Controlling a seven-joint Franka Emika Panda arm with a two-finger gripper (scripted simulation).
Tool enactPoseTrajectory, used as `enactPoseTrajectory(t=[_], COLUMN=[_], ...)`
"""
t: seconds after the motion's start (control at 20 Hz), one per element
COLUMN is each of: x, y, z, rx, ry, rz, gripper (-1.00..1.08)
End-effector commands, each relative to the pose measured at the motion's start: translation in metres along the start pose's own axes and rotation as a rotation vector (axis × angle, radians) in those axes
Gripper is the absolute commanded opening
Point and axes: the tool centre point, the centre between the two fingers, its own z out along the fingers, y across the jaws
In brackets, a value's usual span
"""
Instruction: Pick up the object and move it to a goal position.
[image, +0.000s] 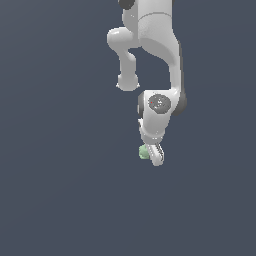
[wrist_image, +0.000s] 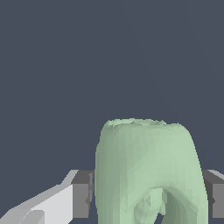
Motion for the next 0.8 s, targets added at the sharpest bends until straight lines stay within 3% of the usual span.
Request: enactPoseTrajectory(t=[0.0,0.75], x=[-0.003,-0.055], y=[0.002,0.043], z=[-0.006,-0.095], rx=[0.001,0.000], ry=[0.000,-0.001], rz=[0.000,0.000], gripper=[-1.00,-1.00])
